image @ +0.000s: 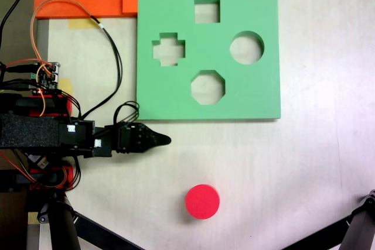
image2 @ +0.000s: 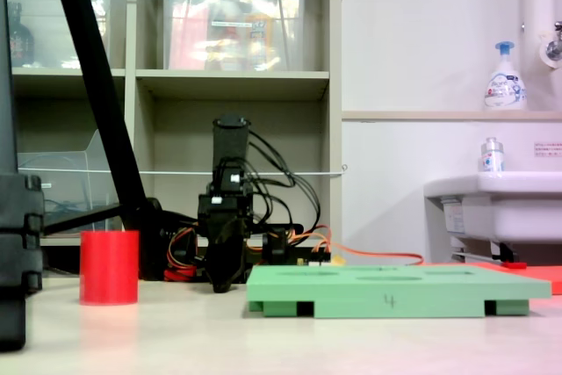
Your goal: Put the cylinder block into the corresponding hole
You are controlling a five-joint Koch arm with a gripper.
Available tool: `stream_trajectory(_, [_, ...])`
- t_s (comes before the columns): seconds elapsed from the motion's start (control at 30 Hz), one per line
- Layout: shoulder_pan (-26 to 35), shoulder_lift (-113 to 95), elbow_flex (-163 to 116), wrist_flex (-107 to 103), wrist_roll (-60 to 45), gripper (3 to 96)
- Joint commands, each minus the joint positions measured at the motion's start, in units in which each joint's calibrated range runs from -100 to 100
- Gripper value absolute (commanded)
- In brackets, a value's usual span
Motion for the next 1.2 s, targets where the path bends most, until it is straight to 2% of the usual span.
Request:
stream_trajectory(0.03, [1.0,-0.5,-1.1,-6.5,-0.7,48.6])
stream_trajectory(0.93, [1.9,-0.5,-1.1,-6.3,-0.2,50.2])
stream_trajectory(1.2, [1.2,-0.5,-1.1,18.1,17.7,46.8])
